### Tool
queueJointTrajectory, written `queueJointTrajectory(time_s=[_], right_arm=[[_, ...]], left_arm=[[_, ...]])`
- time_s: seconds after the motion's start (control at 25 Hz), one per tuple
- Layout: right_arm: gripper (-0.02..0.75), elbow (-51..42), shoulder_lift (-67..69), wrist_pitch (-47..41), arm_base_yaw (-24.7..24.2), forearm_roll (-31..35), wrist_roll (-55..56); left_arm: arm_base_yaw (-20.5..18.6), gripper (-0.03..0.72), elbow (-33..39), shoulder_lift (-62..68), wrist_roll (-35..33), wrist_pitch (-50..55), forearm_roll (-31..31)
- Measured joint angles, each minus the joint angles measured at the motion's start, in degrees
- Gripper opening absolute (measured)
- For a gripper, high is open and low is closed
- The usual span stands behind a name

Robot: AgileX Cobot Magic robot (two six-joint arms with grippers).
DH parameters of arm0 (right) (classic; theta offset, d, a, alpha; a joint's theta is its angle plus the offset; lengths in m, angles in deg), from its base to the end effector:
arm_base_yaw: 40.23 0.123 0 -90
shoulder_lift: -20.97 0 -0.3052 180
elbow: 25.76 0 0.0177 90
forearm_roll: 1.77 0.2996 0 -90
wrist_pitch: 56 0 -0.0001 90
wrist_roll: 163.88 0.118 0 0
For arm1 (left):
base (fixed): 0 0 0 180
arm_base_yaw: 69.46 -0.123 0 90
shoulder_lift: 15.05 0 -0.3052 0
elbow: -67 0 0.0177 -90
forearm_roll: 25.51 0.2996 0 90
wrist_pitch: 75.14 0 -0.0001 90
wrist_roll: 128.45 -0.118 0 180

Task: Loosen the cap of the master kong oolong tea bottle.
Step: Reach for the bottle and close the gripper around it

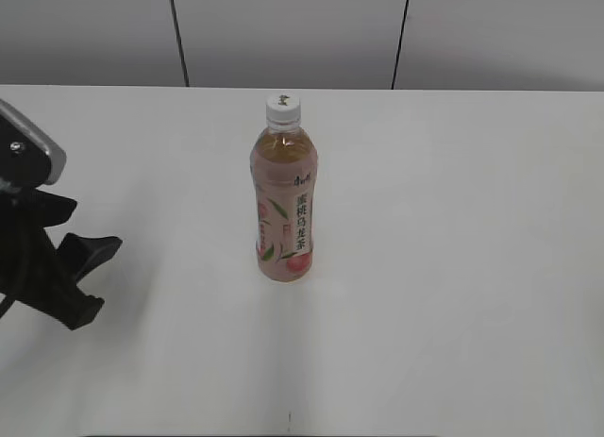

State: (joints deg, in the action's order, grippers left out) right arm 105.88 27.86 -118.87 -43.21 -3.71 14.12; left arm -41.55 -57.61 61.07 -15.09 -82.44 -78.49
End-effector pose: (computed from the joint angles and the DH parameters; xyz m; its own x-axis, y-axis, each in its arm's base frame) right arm 0.0368 -0.0055 0.2893 -0.4738 -0.0257 -0.8802 0.0547 0.9968 -0.0586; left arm 0.2322 -0.1095 0.1631 -0.4229 0.4941 -0.7596 0.5106 0.8225 0.2508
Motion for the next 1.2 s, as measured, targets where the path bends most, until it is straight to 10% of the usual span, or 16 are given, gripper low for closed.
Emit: queueJointTrajectory(time_s=[0.96,1.2], right_arm=[[0.441,0.0,0.0,0.0,0.0,0.0,0.0],[0.441,0.0,0.0,0.0,0.0,0.0,0.0]], left_arm=[[0.0,0.392,-6.8,7.8,3.1,2.2,-2.1],[0.0,0.392,-6.8,7.7,42.7,-1.2,29.1]])
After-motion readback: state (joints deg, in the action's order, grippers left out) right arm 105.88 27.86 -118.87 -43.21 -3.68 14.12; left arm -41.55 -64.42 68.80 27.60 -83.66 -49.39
